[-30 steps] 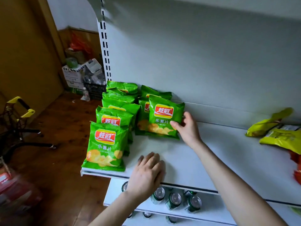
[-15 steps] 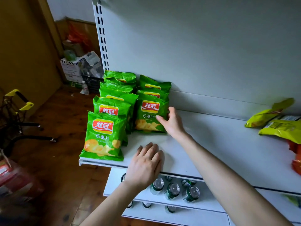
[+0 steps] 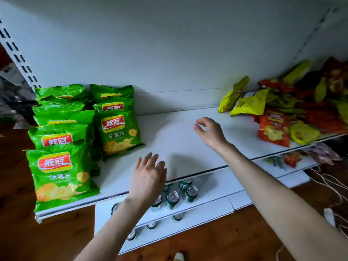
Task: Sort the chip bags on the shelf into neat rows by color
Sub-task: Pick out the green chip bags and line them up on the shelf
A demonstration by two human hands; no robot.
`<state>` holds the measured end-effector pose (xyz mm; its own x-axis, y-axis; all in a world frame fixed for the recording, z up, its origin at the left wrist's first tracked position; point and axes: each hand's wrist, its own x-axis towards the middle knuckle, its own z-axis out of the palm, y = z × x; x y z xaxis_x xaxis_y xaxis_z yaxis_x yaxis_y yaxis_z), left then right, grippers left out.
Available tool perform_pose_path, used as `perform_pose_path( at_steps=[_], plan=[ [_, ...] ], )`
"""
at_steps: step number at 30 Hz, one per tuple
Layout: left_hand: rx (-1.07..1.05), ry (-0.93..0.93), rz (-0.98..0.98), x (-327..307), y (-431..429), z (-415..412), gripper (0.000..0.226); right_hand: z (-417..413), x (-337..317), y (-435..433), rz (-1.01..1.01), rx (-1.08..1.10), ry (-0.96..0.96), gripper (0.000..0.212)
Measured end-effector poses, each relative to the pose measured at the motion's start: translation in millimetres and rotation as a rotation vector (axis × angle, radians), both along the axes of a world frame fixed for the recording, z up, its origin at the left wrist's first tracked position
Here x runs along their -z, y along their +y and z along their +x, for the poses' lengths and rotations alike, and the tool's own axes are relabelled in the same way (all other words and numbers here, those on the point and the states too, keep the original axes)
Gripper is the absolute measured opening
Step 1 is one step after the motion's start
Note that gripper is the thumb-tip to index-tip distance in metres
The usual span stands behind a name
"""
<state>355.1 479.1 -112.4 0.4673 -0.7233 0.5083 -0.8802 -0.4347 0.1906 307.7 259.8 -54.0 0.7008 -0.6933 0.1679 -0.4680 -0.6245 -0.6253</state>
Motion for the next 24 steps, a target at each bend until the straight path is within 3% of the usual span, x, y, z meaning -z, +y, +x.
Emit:
perform_pose_path(
  at_steps=[11, 24],
  plan=[
    [0.502, -0.001, -0.099, -36.0, -188.0, -132.9, 0.033, -196.2, -51.8, -161.4, -0.148, 0.301, -0.014, 0.024],
    [0.702, -0.106, -0.163, -78.3, -424.2, -290.8, 0.031, -398.0, -88.8, -354.8, -0.155, 0.49, -0.072, 0.034]
  ],
)
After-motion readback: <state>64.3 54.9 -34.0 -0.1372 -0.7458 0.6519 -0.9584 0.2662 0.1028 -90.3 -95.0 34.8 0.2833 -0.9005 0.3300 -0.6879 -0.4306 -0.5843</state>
